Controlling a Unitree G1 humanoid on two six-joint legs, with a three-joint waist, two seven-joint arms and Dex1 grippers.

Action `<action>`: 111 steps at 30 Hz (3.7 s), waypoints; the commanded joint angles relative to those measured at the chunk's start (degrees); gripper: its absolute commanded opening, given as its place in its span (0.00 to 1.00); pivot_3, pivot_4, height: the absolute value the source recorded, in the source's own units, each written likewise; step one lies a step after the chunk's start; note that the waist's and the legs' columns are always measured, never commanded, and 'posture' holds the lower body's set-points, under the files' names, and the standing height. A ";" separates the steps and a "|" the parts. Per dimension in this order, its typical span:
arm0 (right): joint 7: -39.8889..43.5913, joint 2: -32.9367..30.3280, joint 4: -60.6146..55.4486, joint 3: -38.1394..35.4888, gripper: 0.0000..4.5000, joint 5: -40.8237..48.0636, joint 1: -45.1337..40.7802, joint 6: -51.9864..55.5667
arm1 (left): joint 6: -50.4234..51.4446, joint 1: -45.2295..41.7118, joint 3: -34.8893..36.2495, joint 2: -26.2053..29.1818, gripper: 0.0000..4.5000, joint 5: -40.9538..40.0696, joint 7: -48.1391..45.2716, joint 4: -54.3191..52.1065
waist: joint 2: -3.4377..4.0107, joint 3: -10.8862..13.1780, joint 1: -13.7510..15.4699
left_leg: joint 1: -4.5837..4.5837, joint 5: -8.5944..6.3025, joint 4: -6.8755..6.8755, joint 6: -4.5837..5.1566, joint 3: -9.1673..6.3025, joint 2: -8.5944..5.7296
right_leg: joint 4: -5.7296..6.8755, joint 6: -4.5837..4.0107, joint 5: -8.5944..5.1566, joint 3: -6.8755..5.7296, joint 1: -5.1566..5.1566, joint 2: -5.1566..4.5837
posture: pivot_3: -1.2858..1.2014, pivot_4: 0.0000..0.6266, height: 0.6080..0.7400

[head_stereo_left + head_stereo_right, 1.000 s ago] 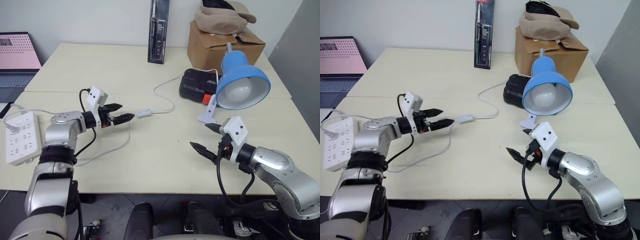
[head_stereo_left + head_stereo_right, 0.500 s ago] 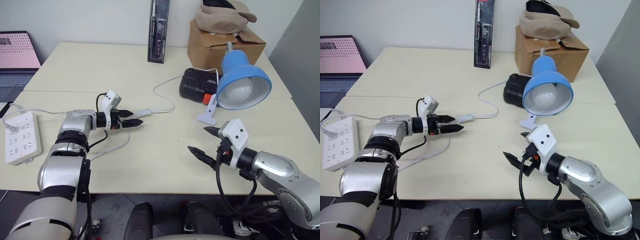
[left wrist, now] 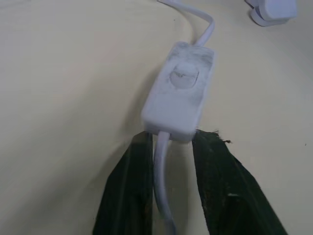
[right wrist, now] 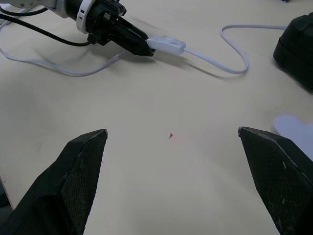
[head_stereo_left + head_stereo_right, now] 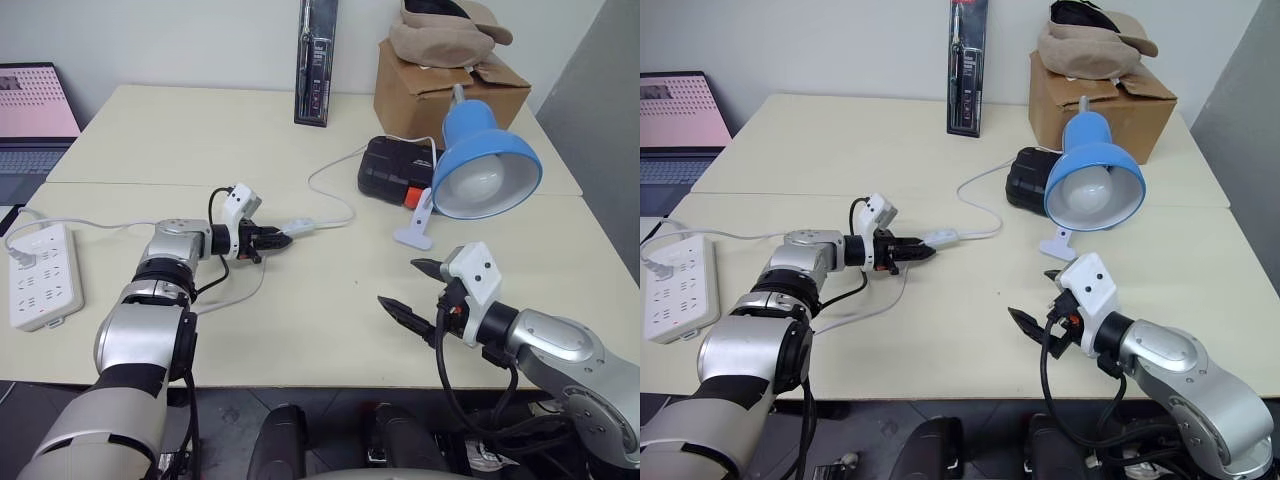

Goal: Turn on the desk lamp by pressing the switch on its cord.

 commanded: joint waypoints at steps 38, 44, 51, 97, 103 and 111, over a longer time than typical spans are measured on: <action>0.27 -2.20 -0.29 -0.71 1.00 4.29 -1.35 -1.61 | -1.04 22.86 1.49 5.39 0.45 -4.24 1.35 -35.43 | 0.00 -0.05 -0.01 | 0.34 0.04 0.02 0.05 0.02 0.03 | 0.04 0.05 0.10 0.09 0.30 -0.05 | 0.52 0.24 1.00; 0.25 -2.27 -0.28 -0.31 1.00 4.21 -1.56 -1.63 | -0.23 21.99 0.62 4.82 0.45 -4.36 0.88 -35.64 | 0.00 -0.05 -0.03 | 0.33 0.04 0.02 0.05 0.02 0.03 | 0.04 0.05 0.10 0.08 0.29 -0.05 | 0.52 0.24 1.00; 0.16 -2.20 -0.26 0.26 1.00 4.13 -1.88 -1.70 | -1.04 21.46 0.00 3.80 0.45 -3.59 1.06 -34.85 | 0.00 -0.05 -0.02 | 0.33 0.04 0.01 0.05 0.02 0.03 | 0.03 0.05 0.09 0.09 0.29 -0.04 | 0.52 0.24 1.00; -41.76 43.04 33.65 -1.49 1.00 45.75 -7.07 -21.53 | 23.72 16.15 -11.19 -2.75 0.25 -4.42 7.07 -63.53 | 0.03 -0.04 -0.87 | 0.31 0.04 -0.05 0.05 0.09 0.02 | 0.02 0.12 0.14 0.32 0.23 0.00 | 0.52 0.24 1.00; -41.11 42.90 36.57 0.81 1.00 47.13 -9.06 -24.48 | 26.27 17.14 -11.49 -2.87 0.25 -4.70 8.26 -66.08 | 0.03 -0.03 -0.98 | 0.30 0.04 -0.05 0.05 0.09 0.02 | 0.01 0.13 0.14 0.33 0.23 -0.01 | 0.52 0.24 1.00; -40.93 41.78 37.49 2.40 1.00 48.25 -9.35 -26.28 | 27.06 17.16 -12.04 -3.03 0.25 -5.05 9.19 -67.23 | 0.03 -0.03 -1.00 | 0.30 0.04 -0.05 0.05 0.09 0.03 | 0.01 0.13 0.14 0.33 0.23 -0.01 | 0.52 0.24 1.00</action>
